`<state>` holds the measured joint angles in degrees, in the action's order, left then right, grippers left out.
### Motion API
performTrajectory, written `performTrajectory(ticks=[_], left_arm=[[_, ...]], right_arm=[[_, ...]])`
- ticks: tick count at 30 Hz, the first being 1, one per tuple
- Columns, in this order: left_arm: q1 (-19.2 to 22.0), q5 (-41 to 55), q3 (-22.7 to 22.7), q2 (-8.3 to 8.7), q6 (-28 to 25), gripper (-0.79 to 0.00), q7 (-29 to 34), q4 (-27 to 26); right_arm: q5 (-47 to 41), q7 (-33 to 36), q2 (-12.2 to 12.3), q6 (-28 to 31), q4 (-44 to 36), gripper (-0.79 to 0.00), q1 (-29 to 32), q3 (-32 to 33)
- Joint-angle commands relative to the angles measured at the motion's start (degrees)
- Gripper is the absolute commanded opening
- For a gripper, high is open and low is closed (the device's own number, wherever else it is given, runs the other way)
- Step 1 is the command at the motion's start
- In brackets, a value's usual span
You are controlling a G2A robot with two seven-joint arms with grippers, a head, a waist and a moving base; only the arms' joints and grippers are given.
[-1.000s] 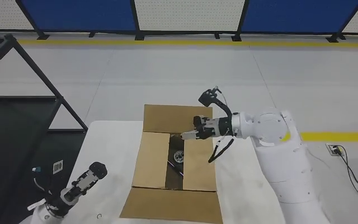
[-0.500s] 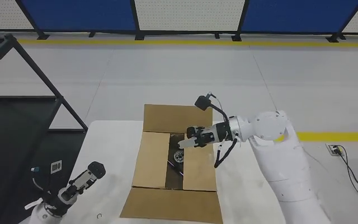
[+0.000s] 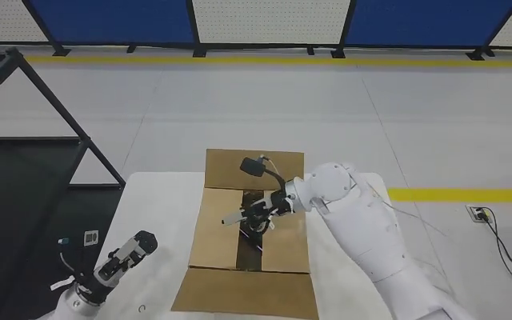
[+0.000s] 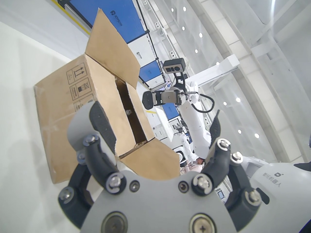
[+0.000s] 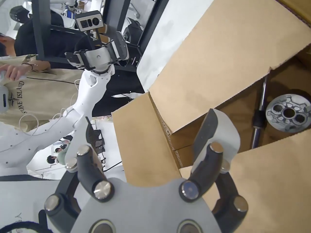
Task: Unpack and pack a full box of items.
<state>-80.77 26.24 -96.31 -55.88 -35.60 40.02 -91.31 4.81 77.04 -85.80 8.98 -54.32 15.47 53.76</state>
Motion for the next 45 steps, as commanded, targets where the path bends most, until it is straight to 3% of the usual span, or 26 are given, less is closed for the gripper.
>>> performTrajectory(ticks=[1, 7, 13, 32, 45], left_arm=[[0.24, 0.36, 0.06, -0.04, 0.45, 0.000, 0.08, 0.24], [0.95, 0.41, 0.52, -0.15, 0.98, 0.000, 0.59, 0.53], [1.13, 0.76, 0.62, -0.26, 0.91, 0.000, 0.97, 0.78], [0.70, 1.37, -0.28, -0.49, 0.57, 0.000, 1.40, 1.90], [0.34, 1.74, -0.95, -0.66, 0.27, 0.000, 1.40, 2.31]], right_arm=[[1.54, -1.51, -0.38, -2.08, 0.72, 0.000, -0.60, -1.55], [4.32, -4.56, -1.75, -9.05, 2.90, 0.000, -2.02, -5.74], [2.61, -4.89, -3.12, -10.28, 7.19, 0.000, -3.68, -7.88], [-6.19, -1.45, -7.75, -1.74, 22.77, 0.000, -8.76, -11.26], [-4.78, -5.05, -11.30, -2.56, 28.93, 0.000, -11.45, -14.49]])
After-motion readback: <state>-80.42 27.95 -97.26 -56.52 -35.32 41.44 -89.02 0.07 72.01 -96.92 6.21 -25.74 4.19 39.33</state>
